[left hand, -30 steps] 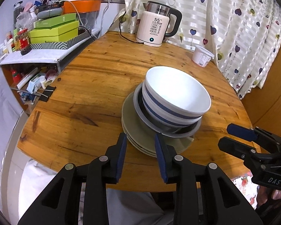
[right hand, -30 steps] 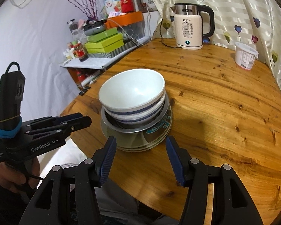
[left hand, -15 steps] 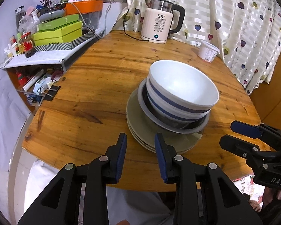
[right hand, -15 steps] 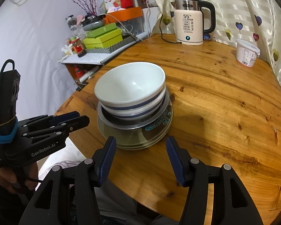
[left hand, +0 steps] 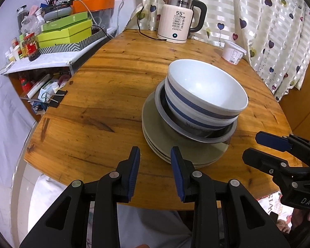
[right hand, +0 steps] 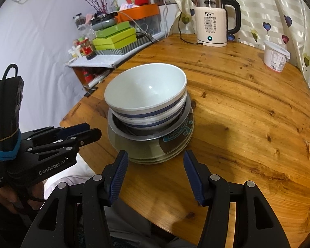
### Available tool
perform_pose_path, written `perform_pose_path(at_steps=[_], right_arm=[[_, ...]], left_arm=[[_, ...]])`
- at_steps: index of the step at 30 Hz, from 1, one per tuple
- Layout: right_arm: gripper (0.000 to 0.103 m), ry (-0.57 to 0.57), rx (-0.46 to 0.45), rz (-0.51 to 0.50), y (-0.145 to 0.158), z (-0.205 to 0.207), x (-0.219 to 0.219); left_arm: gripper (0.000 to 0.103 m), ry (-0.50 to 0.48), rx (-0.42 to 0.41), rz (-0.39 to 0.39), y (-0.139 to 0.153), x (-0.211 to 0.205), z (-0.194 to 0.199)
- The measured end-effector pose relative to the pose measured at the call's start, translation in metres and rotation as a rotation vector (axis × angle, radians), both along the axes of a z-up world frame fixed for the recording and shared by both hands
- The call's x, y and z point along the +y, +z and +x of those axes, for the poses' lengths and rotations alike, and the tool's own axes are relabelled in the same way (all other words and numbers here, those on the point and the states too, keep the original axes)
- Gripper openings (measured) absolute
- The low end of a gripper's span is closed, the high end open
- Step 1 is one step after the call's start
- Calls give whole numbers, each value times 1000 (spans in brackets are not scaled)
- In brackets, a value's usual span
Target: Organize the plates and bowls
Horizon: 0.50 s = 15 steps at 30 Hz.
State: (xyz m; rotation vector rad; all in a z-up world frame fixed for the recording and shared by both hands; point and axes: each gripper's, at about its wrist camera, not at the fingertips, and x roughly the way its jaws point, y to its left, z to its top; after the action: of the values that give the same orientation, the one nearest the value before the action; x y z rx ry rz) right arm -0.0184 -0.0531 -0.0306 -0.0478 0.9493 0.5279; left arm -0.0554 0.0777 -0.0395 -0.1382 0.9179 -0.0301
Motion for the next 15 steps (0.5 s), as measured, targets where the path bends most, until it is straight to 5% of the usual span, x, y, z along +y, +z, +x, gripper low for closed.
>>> perform_pose_path(at_steps=[15], right_arm=[[56, 0, 13, -2, -6, 1, 2]], left_arm=[[32, 1, 19, 13, -5, -2, 3]])
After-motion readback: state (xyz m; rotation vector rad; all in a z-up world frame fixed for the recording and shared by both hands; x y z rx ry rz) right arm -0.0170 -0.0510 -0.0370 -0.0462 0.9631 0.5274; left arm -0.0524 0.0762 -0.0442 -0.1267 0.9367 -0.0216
